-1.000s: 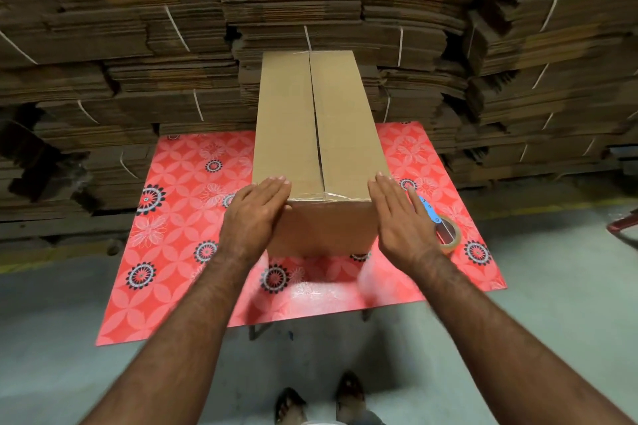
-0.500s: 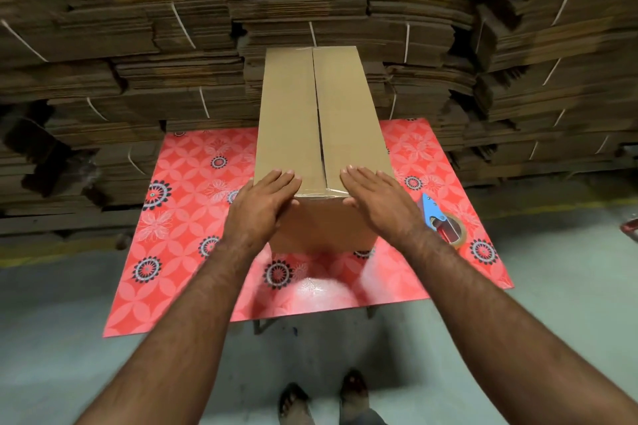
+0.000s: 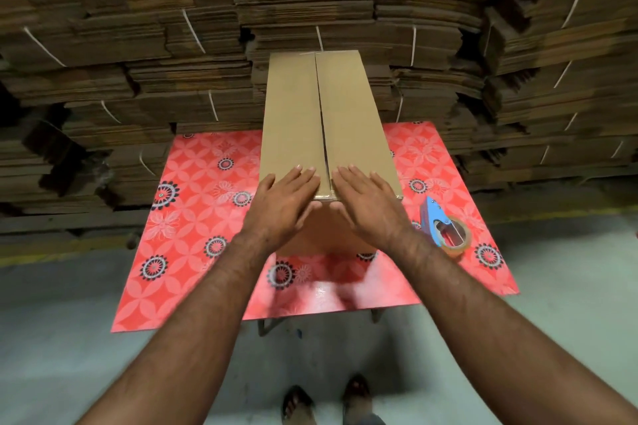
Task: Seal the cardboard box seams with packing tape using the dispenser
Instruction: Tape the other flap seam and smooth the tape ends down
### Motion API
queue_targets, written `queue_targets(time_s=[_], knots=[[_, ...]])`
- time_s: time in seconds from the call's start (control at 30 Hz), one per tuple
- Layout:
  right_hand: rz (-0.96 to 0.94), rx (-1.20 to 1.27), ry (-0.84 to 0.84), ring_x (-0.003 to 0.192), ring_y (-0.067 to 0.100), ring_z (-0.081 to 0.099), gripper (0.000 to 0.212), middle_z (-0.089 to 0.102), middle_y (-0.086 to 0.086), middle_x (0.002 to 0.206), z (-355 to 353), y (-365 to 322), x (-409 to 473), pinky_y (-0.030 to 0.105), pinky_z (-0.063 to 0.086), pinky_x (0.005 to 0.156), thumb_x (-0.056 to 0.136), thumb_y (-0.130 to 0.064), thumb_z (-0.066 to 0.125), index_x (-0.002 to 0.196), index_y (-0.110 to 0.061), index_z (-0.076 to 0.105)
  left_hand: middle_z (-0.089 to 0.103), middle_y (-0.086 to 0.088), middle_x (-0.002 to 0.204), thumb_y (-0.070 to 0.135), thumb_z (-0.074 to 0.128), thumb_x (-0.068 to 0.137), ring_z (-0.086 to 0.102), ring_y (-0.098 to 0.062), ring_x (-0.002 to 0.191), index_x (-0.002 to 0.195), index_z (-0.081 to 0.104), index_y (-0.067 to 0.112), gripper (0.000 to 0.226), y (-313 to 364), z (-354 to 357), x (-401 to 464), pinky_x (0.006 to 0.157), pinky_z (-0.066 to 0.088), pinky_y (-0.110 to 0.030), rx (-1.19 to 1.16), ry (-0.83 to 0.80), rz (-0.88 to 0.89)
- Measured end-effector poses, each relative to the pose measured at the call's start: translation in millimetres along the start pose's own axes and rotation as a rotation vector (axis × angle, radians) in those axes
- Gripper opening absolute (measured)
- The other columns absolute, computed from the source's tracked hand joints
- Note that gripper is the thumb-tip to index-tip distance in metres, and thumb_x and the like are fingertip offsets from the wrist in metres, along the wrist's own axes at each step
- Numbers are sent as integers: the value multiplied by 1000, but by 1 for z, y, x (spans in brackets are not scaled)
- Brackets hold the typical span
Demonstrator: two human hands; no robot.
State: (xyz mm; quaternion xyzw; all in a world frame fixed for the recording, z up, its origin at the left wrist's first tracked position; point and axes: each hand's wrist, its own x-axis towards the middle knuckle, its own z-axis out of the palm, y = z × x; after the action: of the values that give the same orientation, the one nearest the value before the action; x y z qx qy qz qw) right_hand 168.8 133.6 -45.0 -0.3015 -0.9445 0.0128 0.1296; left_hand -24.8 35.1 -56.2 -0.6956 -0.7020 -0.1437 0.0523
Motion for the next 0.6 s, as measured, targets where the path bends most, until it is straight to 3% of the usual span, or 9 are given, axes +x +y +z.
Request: queue_targets(time_s=[0.07, 0.17, 0.3, 0.47, 0.53, 0.6], knots=[[-34, -14, -33, 138, 23, 47, 52, 52, 5, 148, 10, -2, 10, 47, 36, 110, 97, -38, 51, 143, -13, 52, 47, 6, 153, 38, 55, 98, 43, -18, 142, 145, 48, 27, 48, -3, 8, 0, 107, 35, -51, 7, -2, 5], [-64, -44, -73, 132, 23, 55, 54, 58, 3, 143, 14, 16, 10, 41, 43, 105, 98, -44, 38, 140, -15, 57, 47, 12, 152, 26, 65, 94, 43, -15, 142, 146, 47, 33, 55, -15, 6, -11, 111, 31, -55, -9, 8, -14], [-74, -72, -57, 131, 25, 55, 56, 58, 3, 143, 11, 41, -4, 41, 43, 105, 100, -46, 35, 140, -16, 57, 46, 12, 153, 4, 75, 81, 41, -15, 143, 147, 47, 31, 77, -28, 3, -19, 116, 24, -58, -79, -4, -19], [-28, 42, -86, 144, 29, 37, 68, 45, 12, 153, 0, 73, -27, 32, 26, 117, 105, -51, 17, 149, -8, 45, 54, 0, 147, -5, 49, 85, 46, -22, 139, 142, 56, 16, 61, -42, -2, -35, 113, 40, -41, -229, 98, 19], [0, 85, -82, 144, 30, 38, 62, 42, 13, 154, -4, 80, -33, 32, 26, 117, 105, -43, 21, 149, -6, 43, 56, -2, 145, -22, 52, 74, 47, -23, 138, 139, 59, 13, 74, -41, -6, -36, 109, 46, -38, -250, 121, -7], [80, 122, -84, 144, 25, 38, 59, 34, 7, 160, -11, 83, -43, 36, 35, 115, 95, -16, 36, 154, -12, 37, 55, -6, 144, -28, 52, 62, 45, -24, 139, 137, 60, 10, 84, -42, -10, -38, 109, 43, -37, -260, 129, -17]])
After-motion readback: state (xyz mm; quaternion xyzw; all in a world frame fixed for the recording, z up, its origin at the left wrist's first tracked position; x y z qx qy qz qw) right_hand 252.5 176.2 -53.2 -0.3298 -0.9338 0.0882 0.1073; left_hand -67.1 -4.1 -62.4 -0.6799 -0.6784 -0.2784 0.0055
